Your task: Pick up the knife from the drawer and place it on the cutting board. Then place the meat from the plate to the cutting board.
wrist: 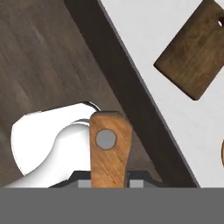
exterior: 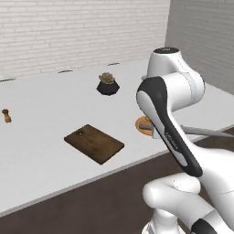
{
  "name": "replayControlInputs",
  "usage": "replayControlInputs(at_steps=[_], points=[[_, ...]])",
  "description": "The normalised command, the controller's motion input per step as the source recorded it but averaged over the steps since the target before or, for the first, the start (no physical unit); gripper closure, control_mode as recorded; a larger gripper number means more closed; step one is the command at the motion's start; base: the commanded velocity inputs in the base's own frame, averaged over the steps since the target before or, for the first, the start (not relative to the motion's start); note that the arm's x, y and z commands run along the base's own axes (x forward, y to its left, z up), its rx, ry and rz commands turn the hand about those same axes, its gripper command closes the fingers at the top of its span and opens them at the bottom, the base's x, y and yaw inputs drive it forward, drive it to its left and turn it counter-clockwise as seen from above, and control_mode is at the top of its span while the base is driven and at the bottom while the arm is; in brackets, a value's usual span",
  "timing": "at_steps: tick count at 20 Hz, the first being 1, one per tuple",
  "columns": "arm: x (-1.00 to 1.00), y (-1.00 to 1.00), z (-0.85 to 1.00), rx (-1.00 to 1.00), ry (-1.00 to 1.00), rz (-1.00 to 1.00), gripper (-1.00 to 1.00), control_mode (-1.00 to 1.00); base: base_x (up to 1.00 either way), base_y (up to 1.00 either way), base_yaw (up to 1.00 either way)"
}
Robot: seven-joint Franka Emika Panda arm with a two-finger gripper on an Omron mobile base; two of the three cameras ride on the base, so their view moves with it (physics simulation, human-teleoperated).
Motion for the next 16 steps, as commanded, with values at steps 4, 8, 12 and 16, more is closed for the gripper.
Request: replayControlInputs(at_steps=[4, 8, 12, 16], points=[[0.0, 0.0, 0.0, 0.0, 0.0, 0.0, 1.0, 1.0, 0.79, -0.41, 0.57], [0.0, 0.0, 0.0, 0.0, 0.0, 0.0, 1.0, 1.0, 0.98, -0.34, 0.34], [0.0, 0.0, 0.0, 0.0, 0.0, 0.0, 1.0, 1.0, 1.0, -0.13, 0.11], [1.0, 0.01, -0.55, 0.06, 0.24, 0.12, 1.0, -1.0, 0.0, 0.0, 0.0]])
